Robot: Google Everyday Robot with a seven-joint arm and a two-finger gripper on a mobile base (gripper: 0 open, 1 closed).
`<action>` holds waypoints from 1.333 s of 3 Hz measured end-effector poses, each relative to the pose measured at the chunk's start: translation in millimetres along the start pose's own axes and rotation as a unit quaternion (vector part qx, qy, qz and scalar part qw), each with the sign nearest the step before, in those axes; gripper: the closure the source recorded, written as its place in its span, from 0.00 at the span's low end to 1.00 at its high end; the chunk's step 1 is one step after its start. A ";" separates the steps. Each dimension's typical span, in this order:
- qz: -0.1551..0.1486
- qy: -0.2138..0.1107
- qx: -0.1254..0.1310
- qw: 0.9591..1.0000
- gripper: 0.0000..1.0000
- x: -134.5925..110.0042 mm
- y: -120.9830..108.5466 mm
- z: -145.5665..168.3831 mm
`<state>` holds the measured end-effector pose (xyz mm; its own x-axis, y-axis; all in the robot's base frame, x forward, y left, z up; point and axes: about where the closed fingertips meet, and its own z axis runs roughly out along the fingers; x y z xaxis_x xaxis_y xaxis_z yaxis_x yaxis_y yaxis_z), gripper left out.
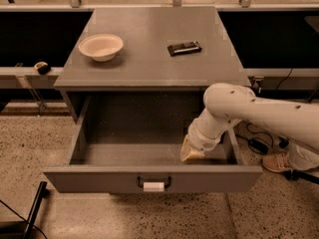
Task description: Open top drawer
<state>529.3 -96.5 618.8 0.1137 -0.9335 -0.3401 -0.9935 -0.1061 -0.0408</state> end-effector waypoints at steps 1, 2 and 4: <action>-0.009 -0.011 -0.036 0.999 0.99 -3.3 41.9 0.6; -0.009 -0.011 -0.036 0.999 1.00 -3.2 40.7 0.6; 0.002 -0.136 0.071 0.988 0.96 9.0 70.0 -79.7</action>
Offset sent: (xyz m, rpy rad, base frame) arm -0.1435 -0.0191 0.0318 0.1536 0.1437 0.0921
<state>460.7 -139.7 687.8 0.1250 -0.8054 -0.5794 -0.9859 -0.0353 -0.1635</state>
